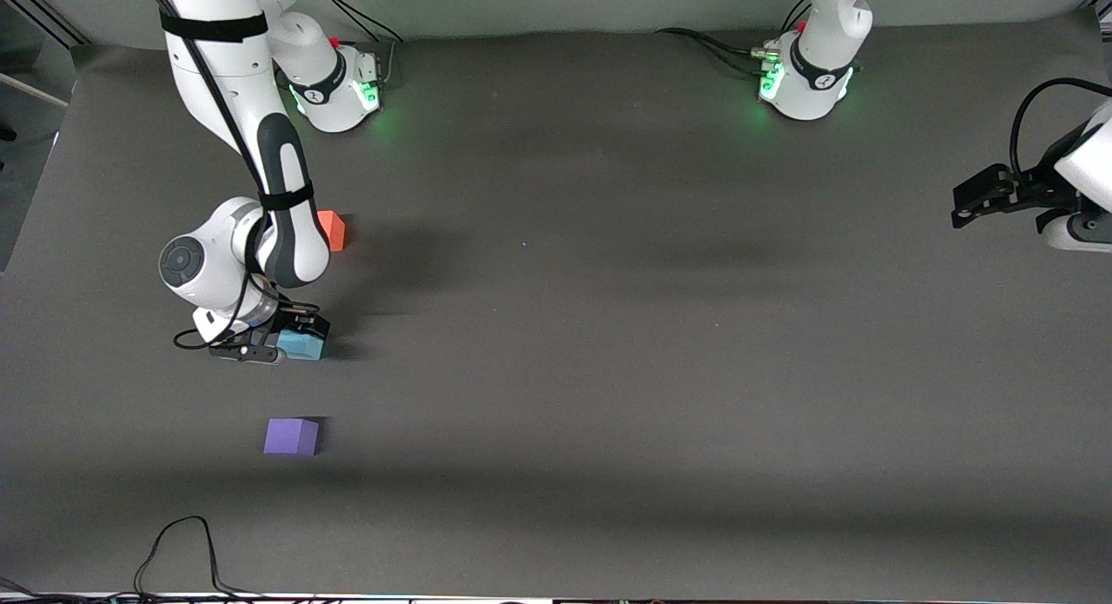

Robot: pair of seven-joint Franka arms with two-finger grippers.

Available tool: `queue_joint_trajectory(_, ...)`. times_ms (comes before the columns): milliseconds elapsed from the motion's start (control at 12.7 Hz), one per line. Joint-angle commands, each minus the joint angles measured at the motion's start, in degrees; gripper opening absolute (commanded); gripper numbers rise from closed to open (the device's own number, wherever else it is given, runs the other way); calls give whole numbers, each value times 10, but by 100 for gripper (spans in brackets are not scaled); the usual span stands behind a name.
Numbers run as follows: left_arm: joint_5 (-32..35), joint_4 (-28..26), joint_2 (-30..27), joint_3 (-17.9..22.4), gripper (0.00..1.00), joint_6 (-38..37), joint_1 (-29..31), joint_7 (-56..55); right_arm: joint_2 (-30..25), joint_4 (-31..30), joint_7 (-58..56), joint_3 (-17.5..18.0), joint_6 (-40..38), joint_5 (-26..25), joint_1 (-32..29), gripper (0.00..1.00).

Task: Place blue block between orange and purple blocks
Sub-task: 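Lower the light-blue block between the orange and purple blocks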

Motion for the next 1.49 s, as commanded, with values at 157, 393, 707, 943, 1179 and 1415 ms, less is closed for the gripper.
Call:
queue_joint_trajectory(157,-5,-6,-4,-2,100,7,2,-7,-28,-3,-19,-3,-12,18,3,100)
queue_joint_trajectory(393,-5,-6,-4,-2,100,7,1,-8,-53,22,-49,-23,-50,13,-2,100)
queue_joint_trajectory(707,-5,-6,-4,-2,100,7,0,-8,-57,131,-43,-89,-200,-26,3,100)
queue_joint_trajectory(943,-5,-7,-4,-2,100,10,0,-8,-57,227,-39,-119,-285,-49,2,100)
queue_joint_trajectory(1179,-5,-7,-4,-2,100,10,0,-8,-58,307,0,-127,-352,-85,4,100)
queue_joint_trajectory(1415,-5,-7,-4,-2,100,10,-1,-8,-63,393,78,-95,-412,-133,-4,100)
